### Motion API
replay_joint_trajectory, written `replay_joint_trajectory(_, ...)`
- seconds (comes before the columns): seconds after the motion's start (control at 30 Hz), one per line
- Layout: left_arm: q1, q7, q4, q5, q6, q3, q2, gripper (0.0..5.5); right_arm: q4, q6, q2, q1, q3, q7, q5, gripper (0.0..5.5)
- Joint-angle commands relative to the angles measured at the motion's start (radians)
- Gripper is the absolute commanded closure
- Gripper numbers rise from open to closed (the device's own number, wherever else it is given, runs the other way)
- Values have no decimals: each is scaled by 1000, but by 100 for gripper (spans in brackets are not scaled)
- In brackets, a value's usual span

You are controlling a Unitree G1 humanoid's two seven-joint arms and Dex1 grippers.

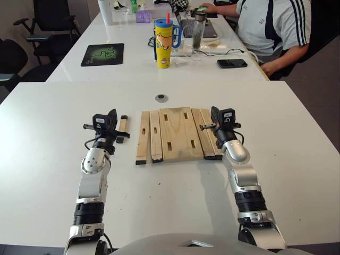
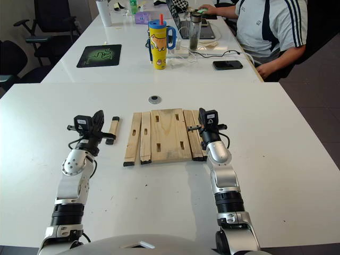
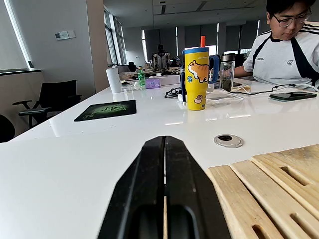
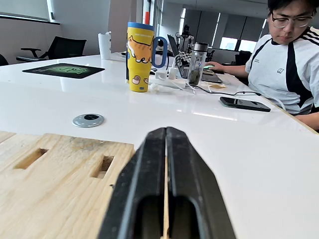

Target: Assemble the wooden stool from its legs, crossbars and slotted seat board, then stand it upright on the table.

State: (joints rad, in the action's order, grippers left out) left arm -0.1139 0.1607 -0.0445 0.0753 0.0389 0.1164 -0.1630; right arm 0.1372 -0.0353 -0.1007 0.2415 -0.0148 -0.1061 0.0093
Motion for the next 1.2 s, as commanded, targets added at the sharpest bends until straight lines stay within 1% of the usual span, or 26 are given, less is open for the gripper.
replay_joint_trajectory(0.03, 8, -7, -15, 6, -9, -1, 8, 549, -3, -9, 3, -3, -3, 1, 6, 550)
replay_joint_trajectory(0.23, 6, 6, -6, 88, -157, 29, 16, 549, -9, -12, 6, -4, -2, 5, 5, 550)
replay_joint_trajectory(0.43, -11, 7, -38, 77, -243, 15, -1, 549, -3, -7, 9, 0, -3, 11, 3, 550)
replay_joint_trajectory(0.47, -14, 7, -42, 73, -248, 14, -2, 530, -3, -7, 9, 1, -4, 12, 3, 550)
replay_joint_trajectory(0.5, -17, 8, -46, 71, -258, 11, -3, 526, -3, -7, 8, 2, -4, 13, 4, 550)
replay_joint_trajectory(0.8, -36, 7, -112, 46, -303, -10, -15, 411, 3, -3, 7, 7, -5, 15, 1, 550)
replay_joint_trajectory(1.03, -46, -12, -150, 26, -323, -8, -19, 296, 15, 3, 4, 18, -1, 10, -1, 550)
replay_joint_trajectory(1.2, -51, -19, -185, 21, -371, -4, -21, 296, 22, 7, 2, 25, 0, 9, -2, 550)
